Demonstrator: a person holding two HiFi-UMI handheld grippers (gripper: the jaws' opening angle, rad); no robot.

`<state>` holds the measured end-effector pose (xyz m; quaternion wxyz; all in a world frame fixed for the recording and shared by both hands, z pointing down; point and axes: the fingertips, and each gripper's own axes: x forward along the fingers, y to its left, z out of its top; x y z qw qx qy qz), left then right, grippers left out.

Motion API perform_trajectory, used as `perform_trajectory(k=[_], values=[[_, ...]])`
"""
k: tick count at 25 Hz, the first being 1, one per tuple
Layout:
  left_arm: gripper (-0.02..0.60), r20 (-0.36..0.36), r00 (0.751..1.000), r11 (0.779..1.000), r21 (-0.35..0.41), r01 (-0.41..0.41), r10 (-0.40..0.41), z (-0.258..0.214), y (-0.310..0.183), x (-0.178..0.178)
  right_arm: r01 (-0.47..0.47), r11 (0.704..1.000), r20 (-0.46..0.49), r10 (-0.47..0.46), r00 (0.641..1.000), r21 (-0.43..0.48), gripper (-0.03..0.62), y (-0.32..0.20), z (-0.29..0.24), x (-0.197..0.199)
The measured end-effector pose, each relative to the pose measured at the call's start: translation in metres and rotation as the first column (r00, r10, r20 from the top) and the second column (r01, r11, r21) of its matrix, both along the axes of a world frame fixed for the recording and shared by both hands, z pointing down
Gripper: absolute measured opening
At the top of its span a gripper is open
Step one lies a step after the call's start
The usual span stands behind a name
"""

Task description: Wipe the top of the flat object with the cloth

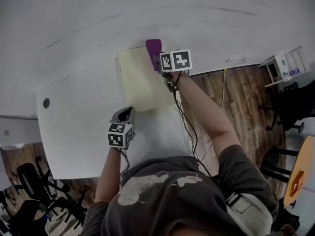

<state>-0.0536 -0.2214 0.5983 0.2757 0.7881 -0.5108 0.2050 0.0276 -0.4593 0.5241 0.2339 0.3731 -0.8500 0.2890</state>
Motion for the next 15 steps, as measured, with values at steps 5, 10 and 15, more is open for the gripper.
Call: perform_trajectory(k=[5,10,15], values=[[-0.002,-0.023,1.000,1.000,0.005,0.000,0.000,0.001,0.000,-0.001,0.082,0.996,0.012,-0.082,0.997,-0.030,0.098,0.027,0.006,-0.048],[-0.002,-0.035,0.999,1.000,0.008,-0.014,0.014,0.003,0.001,-0.002,0.131,0.989,0.012,-0.130,0.991,-0.063,0.098,0.049,0.020,-0.087],[-0.002,-0.051,0.999,1.000,0.016,-0.014,0.015,0.003,0.000,-0.004,0.134,0.987,0.009,-0.134,0.991,-0.083,0.098,0.061,0.031,-0.116]])
